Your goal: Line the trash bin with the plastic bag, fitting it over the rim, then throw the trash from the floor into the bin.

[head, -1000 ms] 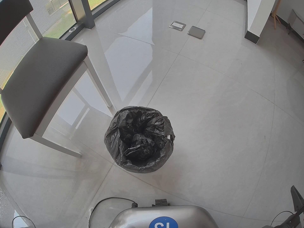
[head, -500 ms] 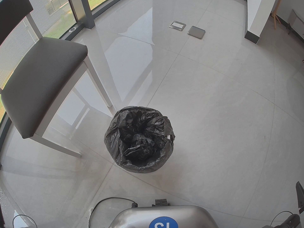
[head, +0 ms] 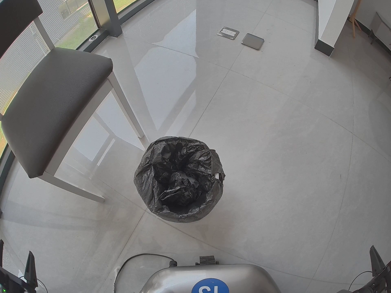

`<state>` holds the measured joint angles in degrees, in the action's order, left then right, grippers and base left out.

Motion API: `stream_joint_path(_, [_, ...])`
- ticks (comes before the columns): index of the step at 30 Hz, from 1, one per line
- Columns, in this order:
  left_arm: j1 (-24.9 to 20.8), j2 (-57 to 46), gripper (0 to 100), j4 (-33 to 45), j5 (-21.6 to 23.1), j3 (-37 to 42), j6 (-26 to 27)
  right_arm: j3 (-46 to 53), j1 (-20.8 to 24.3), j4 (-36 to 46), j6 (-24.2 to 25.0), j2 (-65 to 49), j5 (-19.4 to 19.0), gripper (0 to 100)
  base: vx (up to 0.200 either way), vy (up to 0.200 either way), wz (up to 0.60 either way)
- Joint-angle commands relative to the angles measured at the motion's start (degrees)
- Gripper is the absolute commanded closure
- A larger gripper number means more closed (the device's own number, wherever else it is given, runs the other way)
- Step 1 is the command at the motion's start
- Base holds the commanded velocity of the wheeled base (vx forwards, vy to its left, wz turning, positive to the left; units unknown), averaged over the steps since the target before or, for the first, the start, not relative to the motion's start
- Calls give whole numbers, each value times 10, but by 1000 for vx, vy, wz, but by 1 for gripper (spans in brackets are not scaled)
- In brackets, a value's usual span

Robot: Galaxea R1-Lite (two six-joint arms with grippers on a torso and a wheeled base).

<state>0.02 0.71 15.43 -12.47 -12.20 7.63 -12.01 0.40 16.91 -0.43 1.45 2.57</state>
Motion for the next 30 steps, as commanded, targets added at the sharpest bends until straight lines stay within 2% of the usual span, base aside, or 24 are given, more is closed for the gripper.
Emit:
stream_joint_path(1, [1, -7, 0, -22, 25, 43, -1, 73, -3, -101, 15, -15, -5, 0, 0, 0, 0])
stream_joint_path(7, [1, -7, 0, -29, 32, 47, -1, 81, -3, -108, 22, -15, -3, 0, 0, 0, 0])
stream_joint_path(11, [1, -7, 0, -47, 32, 57, -27, 81, -3, -108, 23, -15, -1, 0, 0, 0, 0])
stream_joint_path(13, [1, -7, 0, -95, 25, 82, -29, 81, -3, -111, 10, -15, 8, 0, 0, 0, 0])
stream_joint_path(16, [2, -7, 0, -216, 32, 122, -2, 84, -3, -118, -10, -15, 36, 0, 0, 0, 0])
stream_joint_path(18, [1, -7, 0, -196, 37, 122, 2, 85, -3, -119, -8, -15, 36, 0, 0, 0, 0])
stream_joint_path(23, [0, -7, 0, -182, 38, 119, -34, 85, -3, -119, -6, -15, 30, 0, 0, 0, 0])
stream_joint_path(26, [1, -7, 0, -181, 55, 119, -35, 86, -3, -120, -12, -15, -25, 0, 0, 0, 0])
stream_joint_path(28, [1, -7, 0, -179, 104, 119, -29, 87, -3, -120, -16, -15, -70, 0, 0, 0, 0])
stream_joint_path(29, [2, -7, 0, -178, 118, 119, -37, 87, -3, -121, -18, -15, -89, 0, 0, 0, 0])
stream_joint_path(30, [1, -7, 0, -176, 110, 118, -69, 91, -3, -131, -17, -15, -120, 0, 0, 0, 0])
